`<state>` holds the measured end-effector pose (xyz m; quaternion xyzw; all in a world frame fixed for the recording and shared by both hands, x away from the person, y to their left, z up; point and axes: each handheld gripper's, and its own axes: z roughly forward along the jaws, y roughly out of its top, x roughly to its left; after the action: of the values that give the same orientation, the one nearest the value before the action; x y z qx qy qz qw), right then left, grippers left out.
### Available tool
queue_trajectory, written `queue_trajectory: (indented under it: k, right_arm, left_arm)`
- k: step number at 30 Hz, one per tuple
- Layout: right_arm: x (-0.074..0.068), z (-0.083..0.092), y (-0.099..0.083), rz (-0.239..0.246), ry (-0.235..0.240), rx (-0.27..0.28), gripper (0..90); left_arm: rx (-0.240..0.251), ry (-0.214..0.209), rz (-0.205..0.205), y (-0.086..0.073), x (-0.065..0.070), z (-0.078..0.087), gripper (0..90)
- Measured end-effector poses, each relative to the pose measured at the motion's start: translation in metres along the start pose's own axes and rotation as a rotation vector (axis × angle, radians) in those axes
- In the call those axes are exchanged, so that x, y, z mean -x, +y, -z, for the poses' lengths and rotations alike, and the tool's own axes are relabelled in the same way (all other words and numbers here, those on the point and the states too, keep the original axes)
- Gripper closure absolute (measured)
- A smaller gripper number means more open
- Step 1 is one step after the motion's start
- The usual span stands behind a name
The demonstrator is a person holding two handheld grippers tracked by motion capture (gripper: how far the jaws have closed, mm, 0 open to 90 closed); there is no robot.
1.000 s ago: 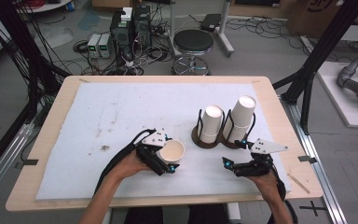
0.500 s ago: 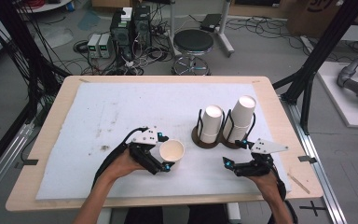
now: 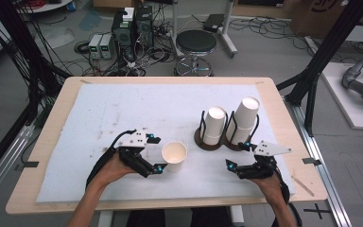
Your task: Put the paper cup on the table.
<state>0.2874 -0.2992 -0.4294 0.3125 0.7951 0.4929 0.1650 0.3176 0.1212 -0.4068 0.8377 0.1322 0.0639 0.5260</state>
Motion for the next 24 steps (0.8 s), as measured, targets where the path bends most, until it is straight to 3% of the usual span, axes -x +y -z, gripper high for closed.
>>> queue_trajectory:
  k: [24]
  right_arm:
    - [0.004,0.000,-0.007,-0.028,-0.005,0.018,15.1]
  left_arm:
    - [0.053,0.085,0.007,-0.018,0.006,0.025,6.1]
